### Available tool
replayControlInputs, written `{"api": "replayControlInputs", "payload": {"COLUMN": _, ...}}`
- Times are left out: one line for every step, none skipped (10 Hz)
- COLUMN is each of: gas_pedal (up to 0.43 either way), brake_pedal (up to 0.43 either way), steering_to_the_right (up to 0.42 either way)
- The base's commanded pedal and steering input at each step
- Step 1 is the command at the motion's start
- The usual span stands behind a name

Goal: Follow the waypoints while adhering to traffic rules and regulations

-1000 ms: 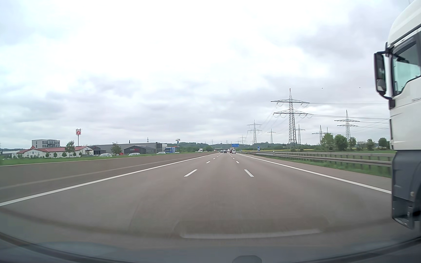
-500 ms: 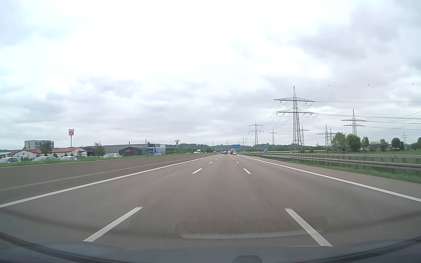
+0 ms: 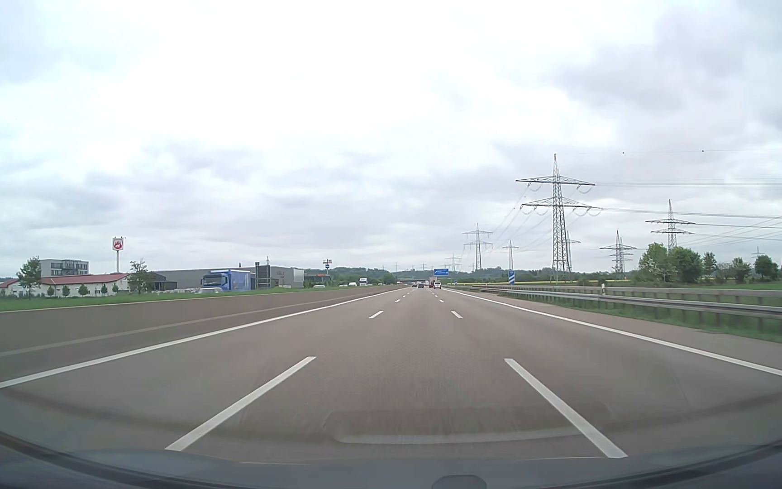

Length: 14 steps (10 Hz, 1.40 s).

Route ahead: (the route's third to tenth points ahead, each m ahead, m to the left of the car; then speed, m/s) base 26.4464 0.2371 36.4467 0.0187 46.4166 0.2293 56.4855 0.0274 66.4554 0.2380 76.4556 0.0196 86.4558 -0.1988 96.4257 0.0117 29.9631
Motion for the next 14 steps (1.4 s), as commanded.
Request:
{"api": "replayControlInputs", "payload": {"gas_pedal": 0.319, "brake_pedal": 0.0, "steering_to_the_right": 0.0}}
{"api": "replayControlInputs", "payload": {"gas_pedal": 0.319, "brake_pedal": 0.0, "steering_to_the_right": 0.0}}
{"api": "replayControlInputs", "payload": {"gas_pedal": 0.339, "brake_pedal": 0.0, "steering_to_the_right": 0.001}}
{"api": "replayControlInputs", "payload": {"gas_pedal": 0.358, "brake_pedal": 0.0, "steering_to_the_right": 0.001}}
{"api": "replayControlInputs", "payload": {"gas_pedal": 0.358, "brake_pedal": 0.0, "steering_to_the_right": 0.001}}
{"api": "replayControlInputs", "payload": {"gas_pedal": 0.358, "brake_pedal": 0.0, "steering_to_the_right": 0.001}}
{"api": "replayControlInputs", "payload": {"gas_pedal": 0.358, "brake_pedal": 0.0, "steering_to_the_right": 0.001}}
{"api": "replayControlInputs", "payload": {"gas_pedal": 0.358, "brake_pedal": 0.0, "steering_to_the_right": 0.001}}
{"api": "replayControlInputs", "payload": {"gas_pedal": 0.358, "brake_pedal": 0.0, "steering_to_the_right": 0.001}}
{"api": "replayControlInputs", "payload": {"gas_pedal": 0.358, "brake_pedal": 0.0, "steering_to_the_right": 0.001}}
{"api": "replayControlInputs", "payload": {"gas_pedal": 0.358, "brake_pedal": 0.0, "steering_to_the_right": 0.001}}
{"api": "replayControlInputs", "payload": {"gas_pedal": 0.358, "brake_pedal": 0.0, "steering_to_the_right": 0.0}}
{"api": "replayControlInputs", "payload": {"gas_pedal": 0.358, "brake_pedal": 0.0, "steering_to_the_right": -0.001}}
{"api": "replayControlInputs", "payload": {"gas_pedal": 0.358, "brake_pedal": 0.0, "steering_to_the_right": -0.001}}
